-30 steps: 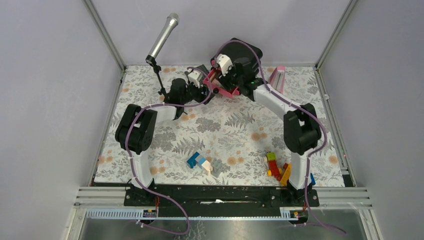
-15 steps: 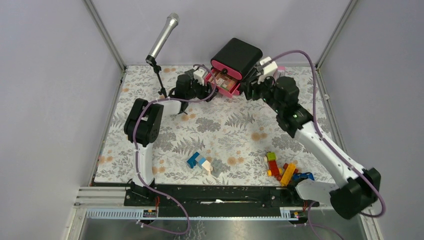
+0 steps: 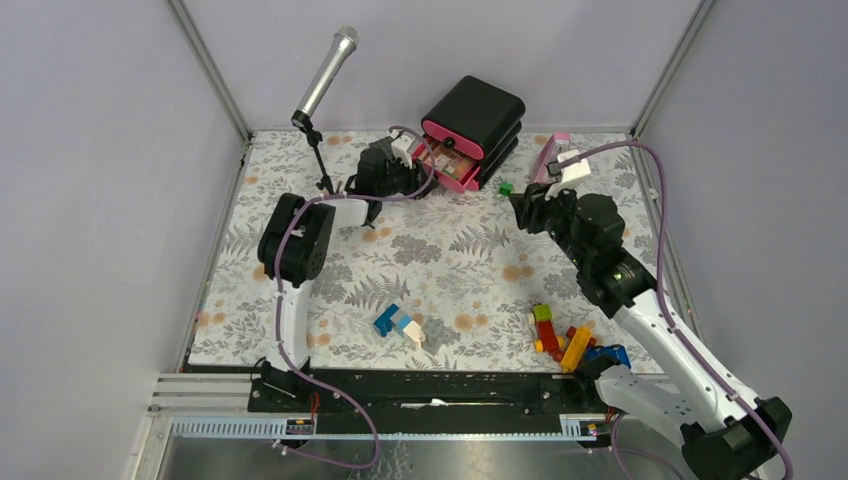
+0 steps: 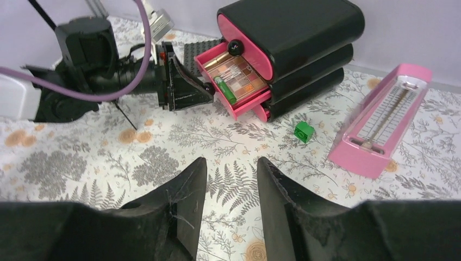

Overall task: Organize the makeup
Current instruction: Close the drawer in the storage box.

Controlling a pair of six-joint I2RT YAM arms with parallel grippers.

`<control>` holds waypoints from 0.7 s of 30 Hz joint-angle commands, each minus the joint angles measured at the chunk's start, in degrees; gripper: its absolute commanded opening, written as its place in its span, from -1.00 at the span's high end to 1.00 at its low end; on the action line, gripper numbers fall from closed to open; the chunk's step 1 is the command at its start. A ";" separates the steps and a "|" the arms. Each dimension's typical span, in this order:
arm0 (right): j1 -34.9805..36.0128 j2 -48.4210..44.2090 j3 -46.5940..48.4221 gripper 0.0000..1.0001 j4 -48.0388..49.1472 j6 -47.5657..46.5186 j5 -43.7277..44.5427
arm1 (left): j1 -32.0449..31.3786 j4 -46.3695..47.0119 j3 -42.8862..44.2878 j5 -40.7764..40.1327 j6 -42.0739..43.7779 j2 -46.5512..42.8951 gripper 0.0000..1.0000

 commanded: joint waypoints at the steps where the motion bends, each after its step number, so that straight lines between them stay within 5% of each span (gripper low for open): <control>1: 0.35 -2.77 -0.97 0.10 0.28 6.80 6.05 | -0.22 9.48 2.66 1.88 -4.84 1.61 0.39; 8: 0.32 -3.06 -3.78 0.10 1.00 10.88 6.38 | -1.23 18.94 4.01 2.57 -11.22 4.48 0.70; 21: 0.37 -5.04 -5.90 0.08 -0.05 10.25 7.74 | -3.43 25.02 13.99 -1.34 -17.89 13.76 0.71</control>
